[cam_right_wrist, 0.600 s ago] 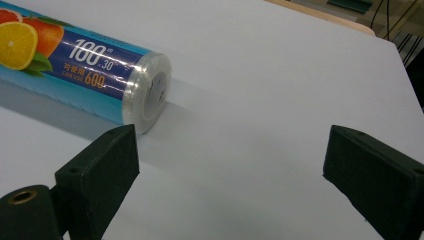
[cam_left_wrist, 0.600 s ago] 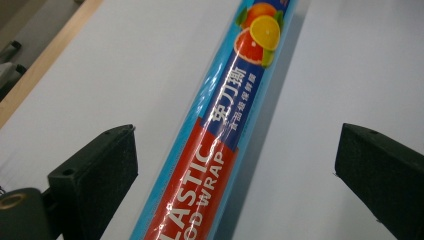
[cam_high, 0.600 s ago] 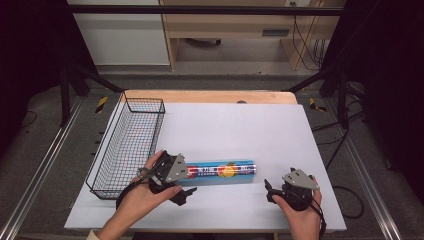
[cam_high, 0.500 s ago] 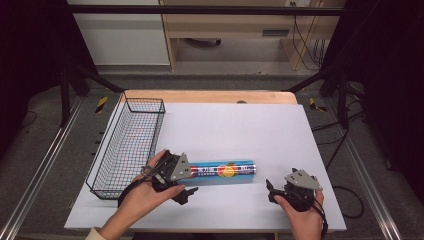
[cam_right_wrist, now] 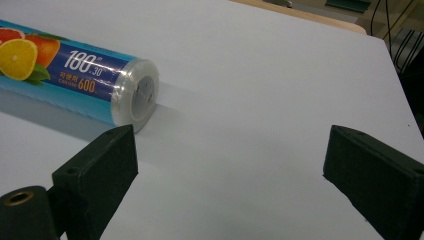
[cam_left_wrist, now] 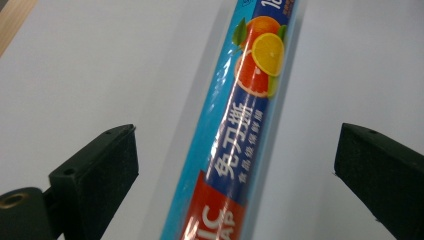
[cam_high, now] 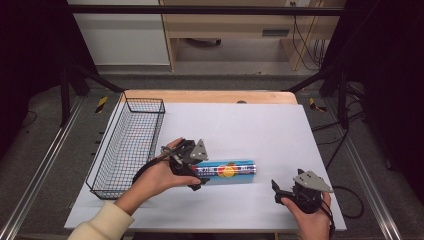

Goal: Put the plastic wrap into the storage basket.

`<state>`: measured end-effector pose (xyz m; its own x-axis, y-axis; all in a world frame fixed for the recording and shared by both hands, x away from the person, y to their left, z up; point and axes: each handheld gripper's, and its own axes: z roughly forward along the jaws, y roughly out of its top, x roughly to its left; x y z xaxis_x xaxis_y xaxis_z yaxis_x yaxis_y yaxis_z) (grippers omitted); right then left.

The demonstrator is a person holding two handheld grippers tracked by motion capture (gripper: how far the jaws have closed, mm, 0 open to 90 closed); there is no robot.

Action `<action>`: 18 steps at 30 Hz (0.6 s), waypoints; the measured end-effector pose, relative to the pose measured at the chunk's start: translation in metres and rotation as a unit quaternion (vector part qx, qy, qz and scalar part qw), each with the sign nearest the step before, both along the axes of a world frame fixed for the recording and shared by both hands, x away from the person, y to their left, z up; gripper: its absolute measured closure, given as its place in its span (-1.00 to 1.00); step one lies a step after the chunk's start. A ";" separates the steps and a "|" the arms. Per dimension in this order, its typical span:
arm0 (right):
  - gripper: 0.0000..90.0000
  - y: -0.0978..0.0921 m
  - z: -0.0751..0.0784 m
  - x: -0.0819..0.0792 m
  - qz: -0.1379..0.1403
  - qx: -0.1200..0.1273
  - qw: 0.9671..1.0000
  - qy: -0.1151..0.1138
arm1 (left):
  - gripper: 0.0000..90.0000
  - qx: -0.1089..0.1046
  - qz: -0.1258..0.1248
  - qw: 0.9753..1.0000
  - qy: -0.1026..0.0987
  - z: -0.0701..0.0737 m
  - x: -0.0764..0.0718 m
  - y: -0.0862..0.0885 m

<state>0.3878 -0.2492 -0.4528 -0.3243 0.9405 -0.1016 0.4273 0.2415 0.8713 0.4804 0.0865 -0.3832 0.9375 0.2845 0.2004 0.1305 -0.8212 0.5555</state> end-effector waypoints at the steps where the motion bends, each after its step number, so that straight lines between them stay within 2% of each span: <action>1: -0.84 -0.001 0.000 0.000 -0.002 0.003 1.000 0.002 | -0.90 -0.004 -0.003 1.000 0.007 -0.002 0.004 -0.004; 2: -0.83 -0.002 0.000 0.000 -0.003 0.005 1.000 0.003 | -0.90 -0.004 -0.005 1.000 0.013 -0.004 0.007 -0.007; 5: -0.83 -0.003 0.000 0.001 -0.006 0.007 1.000 0.001 | -0.89 0.008 -0.011 1.000 0.014 -0.009 0.014 -0.016; 7: -0.82 -0.003 -0.001 0.001 -0.008 0.007 1.000 0.001 | -0.88 0.002 -0.012 1.000 0.018 -0.011 0.017 -0.020; 12: -0.82 -0.002 -0.001 0.002 -0.008 0.008 1.000 0.004 | -0.87 0.000 -0.011 1.000 0.026 -0.015 0.021 -0.024; 16: -0.82 -0.004 -0.002 0.002 -0.012 0.010 1.000 0.006 | -0.83 0.014 -0.014 0.999 0.027 -0.019 0.023 -0.027; 18: -0.82 -0.005 -0.002 0.002 -0.013 0.011 1.000 0.006 | -0.83 0.014 -0.013 0.999 0.028 -0.020 0.024 -0.027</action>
<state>0.3900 -0.2537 -0.4545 -0.3016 0.9503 -0.0772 0.4443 0.2117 0.8705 0.5043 0.0596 -0.4034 0.9541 0.2556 0.1558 0.1393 -0.8398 0.5247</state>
